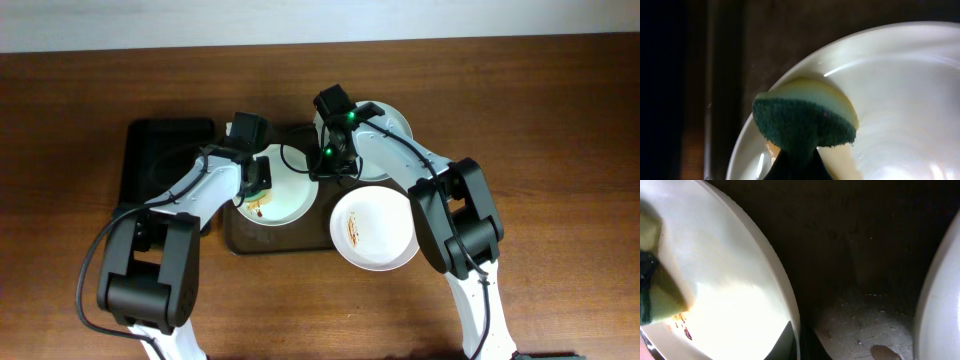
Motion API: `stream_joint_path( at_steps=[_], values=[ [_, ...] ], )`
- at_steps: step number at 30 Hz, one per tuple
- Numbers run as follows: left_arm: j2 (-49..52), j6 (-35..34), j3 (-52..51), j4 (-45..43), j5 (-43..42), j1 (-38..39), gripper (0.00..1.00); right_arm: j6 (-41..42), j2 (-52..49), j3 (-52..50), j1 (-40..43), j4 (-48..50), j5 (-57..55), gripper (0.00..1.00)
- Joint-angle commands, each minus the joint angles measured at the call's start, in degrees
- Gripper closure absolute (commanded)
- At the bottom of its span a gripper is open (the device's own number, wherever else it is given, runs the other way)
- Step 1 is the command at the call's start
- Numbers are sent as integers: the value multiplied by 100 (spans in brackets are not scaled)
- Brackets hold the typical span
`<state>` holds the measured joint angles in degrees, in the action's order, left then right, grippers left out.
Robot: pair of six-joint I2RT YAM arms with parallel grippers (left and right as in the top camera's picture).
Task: Clean dirty plates on tray and stack at the side
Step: 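Scrub the left white plate with the sponge in the left gripper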
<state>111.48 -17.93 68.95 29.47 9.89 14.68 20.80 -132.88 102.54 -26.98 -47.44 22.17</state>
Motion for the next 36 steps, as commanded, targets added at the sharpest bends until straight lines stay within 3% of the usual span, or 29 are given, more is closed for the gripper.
stream_joint_path(
  at_steps=[1, 3, 4, 8, 13, 15, 16, 18, 22, 30, 33, 35, 36],
  values=[
    [201, 192, -164, 791, -592, -31, 99, -61, -131, 61, 44, -13, -74, 96],
    [201, 1126, -164, 1137, -2404, -31, 99, -61, -131, 61, 44, -13, -74, 95],
    [201, 1373, -164, 992, -2776, -17, 99, -61, -131, 61, 44, -13, -74, 96],
    [354, 1320, -254, -337, -2291, 109, 99, -59, -131, 61, 44, -13, -74, 96],
    [433, -306, -245, 1073, 400, 63, 99, -61, -131, 61, 44, -13, -74, 95],
    [433, -608, -243, 1512, 605, 22, 99, -61, -131, 61, 44, -13, -74, 95],
    [433, -649, -243, 1412, 529, 22, 99, -61, -131, 61, 44, -13, -74, 95],
    [542, -647, -254, 326, -186, 22, 99, -61, -131, 61, 44, -13, -76, 95],
    [942, -546, -251, -1340, 313, 22, 99, -61, -131, 61, 44, -13, -79, 95],
    [938, 1235, -247, 1482, -2105, 22, 99, -61, -131, 61, 42, -13, -76, 95],
    [938, 1244, -249, 647, -3222, 22, 99, -61, -131, 61, 44, -15, -74, 95],
    [938, 1191, -249, 168, -2966, 26, 99, -59, -131, 61, 44, -13, -74, 95],
    [944, 835, -249, -39, -2415, 15, 99, -61, -131, 61, 42, -13, -76, 95]
  ],
)
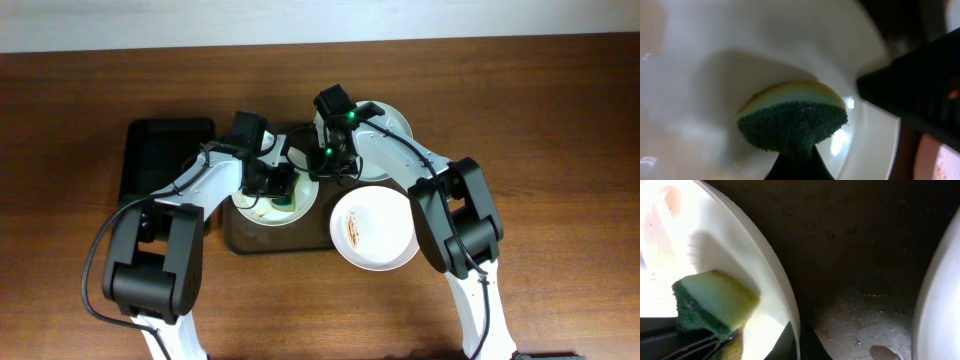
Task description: Clean dirty plates on tray and stack at the side
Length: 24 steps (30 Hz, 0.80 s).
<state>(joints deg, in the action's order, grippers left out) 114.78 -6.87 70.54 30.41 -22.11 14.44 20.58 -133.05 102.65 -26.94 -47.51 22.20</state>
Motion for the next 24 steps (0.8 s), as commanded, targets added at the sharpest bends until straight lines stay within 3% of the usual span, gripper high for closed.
stream_joint_path(
  at_steps=[1, 3, 7, 9, 12, 15, 18, 21, 24],
  values=[
    [614, -857, -409, -326, 1488, 42, 99, -37, -114, 50, 39, -7, -76, 95],
    [610, -1928, -367, -380, 2656, 33, 99, -37, -114, 50, 39, -7, -79, 95],
    [306, -1832, 828, 1123, 2813, -398, 99, -37, 116, 55, 74, -72, -302, 96],
    [142, -1508, 1558, 1928, 2509, -750, 99, -35, 385, 55, 81, -179, -713, 96],
    [142, -1250, 2070, 2317, 1742, -1224, 99, -35, 1012, 55, -4, -444, -2173, 96],
    [144, -1252, 2070, 2282, 1672, -1338, 99, -37, 1543, 55, -378, -566, -3932, 96],
    [144, -1252, 2070, 2194, 1676, -1340, 99, -35, 1617, 44, -1327, -560, -6975, 96],
    [144, -1252, 2070, 2096, 1694, -1338, 99, -28, 1617, 42, -1954, -544, -8745, 96],
    [144, -1252, 2070, 2085, 1694, -1338, 99, 44, 1617, 42, -2188, -546, -9409, 96]
  ],
)
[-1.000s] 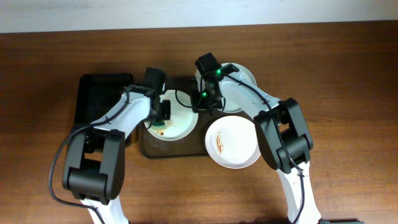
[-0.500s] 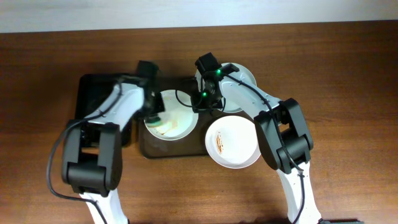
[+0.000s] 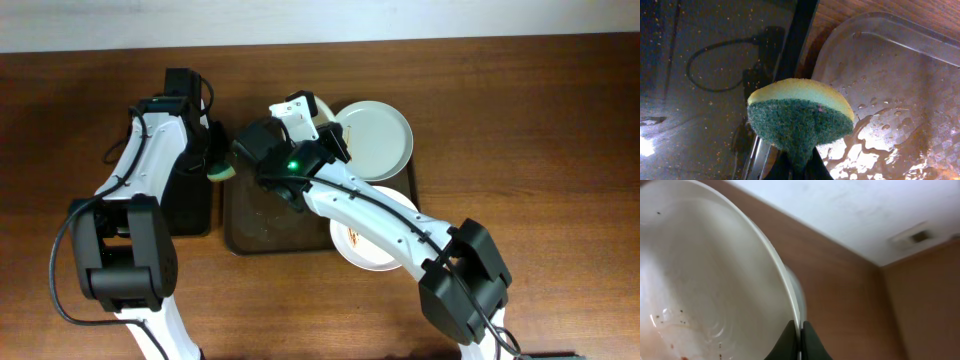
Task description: Clean dirty plates on tray and stack at the side
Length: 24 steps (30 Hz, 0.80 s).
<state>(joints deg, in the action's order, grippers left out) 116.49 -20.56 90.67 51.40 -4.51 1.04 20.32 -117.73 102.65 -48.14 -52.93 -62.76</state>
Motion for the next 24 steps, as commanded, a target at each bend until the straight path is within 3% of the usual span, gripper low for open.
stream_joint_path(
  at_steps=[1, 5, 8, 12, 15, 21, 24],
  values=[
    [-26, 116, 57, -13, -66, 0, 99, 166, 85, 42, -68, -24, -914, 96],
    [-26, 114, 57, -15, -66, 2, 99, 319, 85, 42, -63, 28, -498, 96],
    [-26, 125, 55, 39, -118, 7, 99, 319, 2, 42, 420, 240, 3484, 96],
    [-24, 492, 31, -186, -581, 216, 99, 420, -310, 9, 1084, 433, 5748, 96],
    [-15, 520, -144, -595, -581, 682, 99, 424, -616, 9, 1259, 595, 6443, 96],
    [-15, -369, -988, -852, -540, 1056, 99, 944, -651, -24, 1408, 903, 6341, 96],
    [-15, -363, -1073, -664, -1403, 1113, 99, 1303, -813, -24, 1633, 1027, 6389, 96]
  ],
)
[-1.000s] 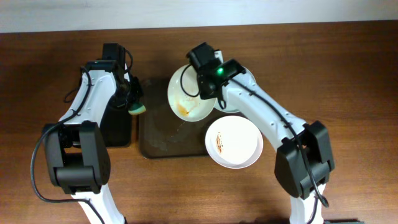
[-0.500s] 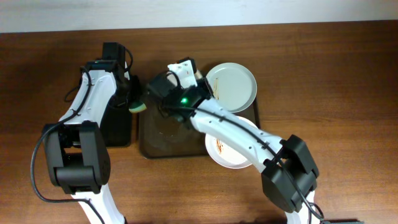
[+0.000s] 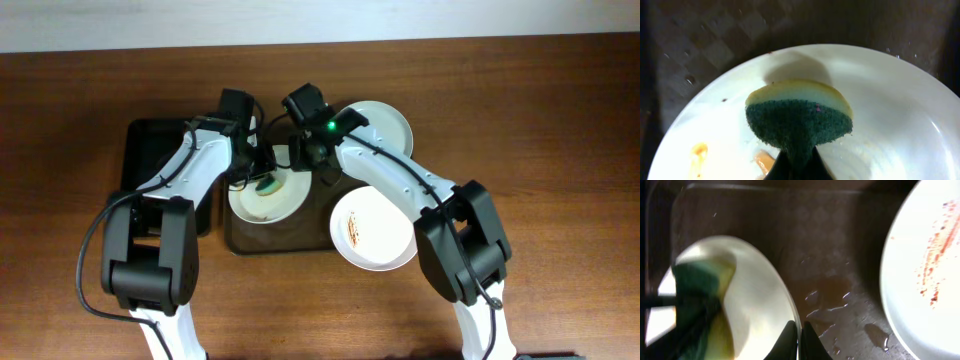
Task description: Clean dirty plates on tray and stack at the side
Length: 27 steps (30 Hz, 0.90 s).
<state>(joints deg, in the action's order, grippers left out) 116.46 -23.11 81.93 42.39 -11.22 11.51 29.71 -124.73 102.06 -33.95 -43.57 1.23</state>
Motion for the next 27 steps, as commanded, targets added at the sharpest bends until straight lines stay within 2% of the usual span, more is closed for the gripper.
stream_joint_path(
  at_steps=[1, 4, 8, 9, 11, 13, 15, 17, 20, 21, 22, 23, 25, 27],
  values=[
    [-13, -107, -197, 352, -861, 92, 99, 365, -179, 35, 254, 79, 15, 96],
    [-13, 42, -197, 887, -1263, 109, 99, 361, -210, 35, 254, 101, 26, 96],
    [-13, 481, -197, 1303, -1182, 109, 99, 50, -210, 35, 254, 0, 527, 95],
    [-13, 476, -203, 1497, -424, 116, 99, -190, -210, 35, 254, -59, 697, 89],
    [-13, 446, -214, 1443, 70, 114, 99, -273, -210, 35, 254, -323, 811, 79],
    [-13, 428, -225, 1364, 188, 190, 99, -492, -210, 26, 254, -619, 1034, 71],
    [-13, 431, -223, 1252, 254, 195, 99, -557, -306, 9, 254, -551, 1075, 62],
    [-13, 431, -225, 1209, 254, 181, 99, -874, -492, 11, 282, -439, 1410, 57],
    [-13, 431, -225, 1161, 251, 184, 99, -942, -627, 11, 407, -437, 1742, 58],
    [-13, 431, -225, 1121, 251, 184, 99, -935, -695, 11, 457, -417, 1860, 70],
    [-13, 431, -223, 1071, 251, 184, 99, -933, -737, 11, 483, -398, 1917, 91],
    [-13, 431, -225, 1010, 251, 184, 99, -931, -750, 11, 483, -378, 1915, 96],
    [-13, 433, -225, 857, 251, 184, 99, -929, -750, 11, 483, -240, 1912, 96],
    [-13, 433, -223, 693, 254, 184, 99, -568, -750, 11, 485, -42, 1613, 96]
  ],
)
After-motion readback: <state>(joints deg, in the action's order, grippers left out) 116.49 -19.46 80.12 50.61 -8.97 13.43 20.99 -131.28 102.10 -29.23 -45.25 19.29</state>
